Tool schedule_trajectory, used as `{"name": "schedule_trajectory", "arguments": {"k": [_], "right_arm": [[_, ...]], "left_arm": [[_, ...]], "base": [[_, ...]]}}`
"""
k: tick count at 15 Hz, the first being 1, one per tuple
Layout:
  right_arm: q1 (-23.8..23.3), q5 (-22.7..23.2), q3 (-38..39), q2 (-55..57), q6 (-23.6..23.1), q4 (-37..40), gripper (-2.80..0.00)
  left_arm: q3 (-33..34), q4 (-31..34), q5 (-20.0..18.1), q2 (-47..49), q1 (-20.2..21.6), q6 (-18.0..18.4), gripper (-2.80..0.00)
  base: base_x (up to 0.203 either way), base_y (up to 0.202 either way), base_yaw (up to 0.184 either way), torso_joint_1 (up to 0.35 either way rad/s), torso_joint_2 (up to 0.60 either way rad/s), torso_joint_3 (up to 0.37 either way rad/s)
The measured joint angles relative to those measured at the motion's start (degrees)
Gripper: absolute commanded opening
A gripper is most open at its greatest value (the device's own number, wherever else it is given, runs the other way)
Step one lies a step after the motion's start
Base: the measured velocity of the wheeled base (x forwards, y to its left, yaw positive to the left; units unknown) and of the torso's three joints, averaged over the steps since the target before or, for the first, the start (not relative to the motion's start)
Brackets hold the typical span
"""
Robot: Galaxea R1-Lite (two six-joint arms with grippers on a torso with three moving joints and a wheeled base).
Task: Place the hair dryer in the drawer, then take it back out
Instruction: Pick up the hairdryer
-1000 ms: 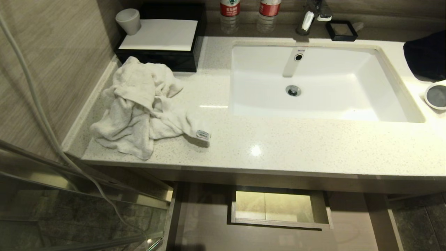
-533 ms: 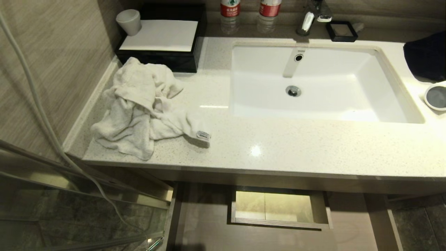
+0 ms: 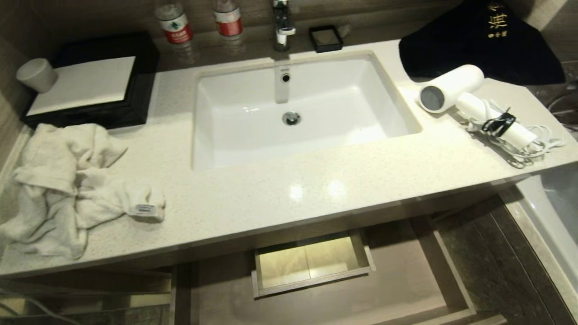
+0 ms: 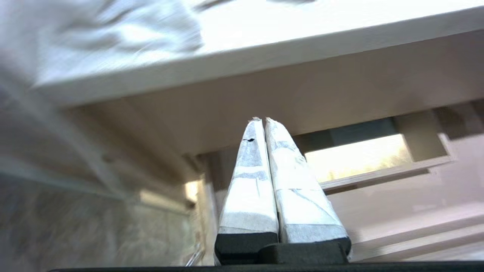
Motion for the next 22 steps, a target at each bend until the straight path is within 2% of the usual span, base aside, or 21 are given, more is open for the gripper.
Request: {"name": "schedule_trajectory", "arguments": {"k": [8,17,22], "right_arm": [[0.0,0.0,0.0,0.0,0.0,0.1,-2.80],[0.0,0.0,0.0,0.0,-0.2,0.1,-2.80],[0.0,0.0,0.0,0.0,-0.3,0.1,-2.80]], "left_arm": [[0.0,0.0,0.0,0.0,0.0,0.0,-2.80],[0.0,0.0,0.0,0.0,0.0,0.0,-2.80],[0.0,0.0,0.0,0.0,0.0,0.0,-2.80]], "base": [[0.000,0.000,0.000,0.026,-0.02,0.009],[0.000,0.000,0.000,0.370,-0.30,0.066],[0.000,0.000,0.000,0.109,-0.09,0.013]]}}
